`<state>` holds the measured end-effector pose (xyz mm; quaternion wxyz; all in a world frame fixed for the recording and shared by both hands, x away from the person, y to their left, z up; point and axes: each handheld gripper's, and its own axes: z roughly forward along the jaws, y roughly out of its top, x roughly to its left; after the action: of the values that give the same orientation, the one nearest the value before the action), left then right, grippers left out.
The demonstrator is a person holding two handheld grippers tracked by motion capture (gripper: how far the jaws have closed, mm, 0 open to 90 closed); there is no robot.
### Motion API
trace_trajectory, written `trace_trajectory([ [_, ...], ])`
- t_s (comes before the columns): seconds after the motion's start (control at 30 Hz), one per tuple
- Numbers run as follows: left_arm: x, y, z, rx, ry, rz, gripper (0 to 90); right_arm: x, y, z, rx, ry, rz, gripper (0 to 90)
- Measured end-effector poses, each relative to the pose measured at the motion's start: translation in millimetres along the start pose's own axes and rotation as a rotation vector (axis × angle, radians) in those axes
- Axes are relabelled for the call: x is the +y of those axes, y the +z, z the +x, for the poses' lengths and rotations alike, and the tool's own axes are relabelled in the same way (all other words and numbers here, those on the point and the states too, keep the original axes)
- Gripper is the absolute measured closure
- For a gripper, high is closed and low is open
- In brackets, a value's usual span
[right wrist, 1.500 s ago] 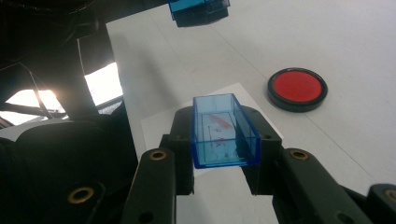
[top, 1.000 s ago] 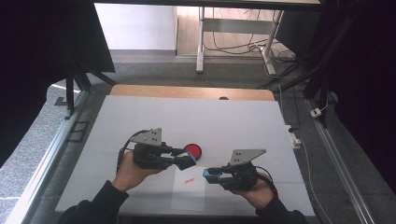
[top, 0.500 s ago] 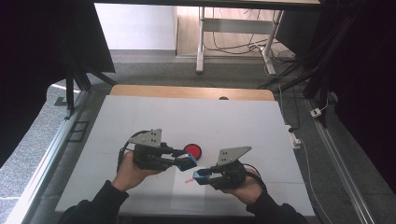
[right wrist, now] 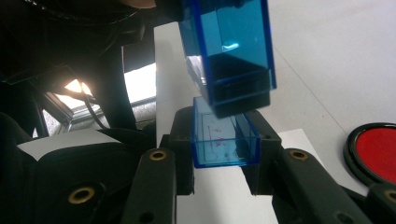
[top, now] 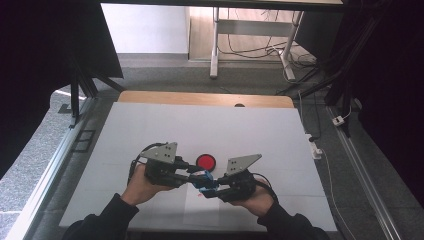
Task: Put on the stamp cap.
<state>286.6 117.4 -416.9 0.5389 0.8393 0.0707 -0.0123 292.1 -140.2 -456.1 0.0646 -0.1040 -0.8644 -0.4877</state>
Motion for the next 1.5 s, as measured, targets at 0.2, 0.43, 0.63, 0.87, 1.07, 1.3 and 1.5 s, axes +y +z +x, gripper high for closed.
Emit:
trace_trajectory([
  [0.2, -0.8, 2.7, -0.7, -0.026, 0.019, 0.012, 70.6, 0.5, 0.9, 1.9, 0.011, -0.014, -0.005, 68.5],
  [0.43, -2.8, 2.5, 0.9, -0.064, 0.018, -0.006, 70.6, 1.1, 1.0, 3.4, 0.018, -0.038, -0.003, 68.6],
  [0.63, -4.4, 2.7, 1.8, -0.092, 0.02, -0.017, 70.6, 1.6, 1.0, 4.6, 0.033, -0.054, -0.003, 68.6],
  [0.87, -6.8, 5.4, 2.4, -0.11, 0.027, -0.022, 70.7, 2.8, 0.4, 5.9, 0.049, -0.063, -0.005, 68.8],
  [1.07, -9.5, 4.5, 4.6, -0.141, 0.0, -0.075, 70.7, 4.8, -2.9, 8.3, 0.056, -0.076, -0.03, 69.0],
  [1.3, -9.0, 4.9, 4.4, -0.139, -0.001, -0.07, 70.7, 5.0, -3.7, 9.0, 0.056, -0.078, -0.029, 69.0],
  [1.5, -5.2, 4.5, 2.5, -0.093, 0.006, -0.036, 70.6, 4.4, -2.2, 8.7, 0.018, -0.078, -0.027, 65.6],
])
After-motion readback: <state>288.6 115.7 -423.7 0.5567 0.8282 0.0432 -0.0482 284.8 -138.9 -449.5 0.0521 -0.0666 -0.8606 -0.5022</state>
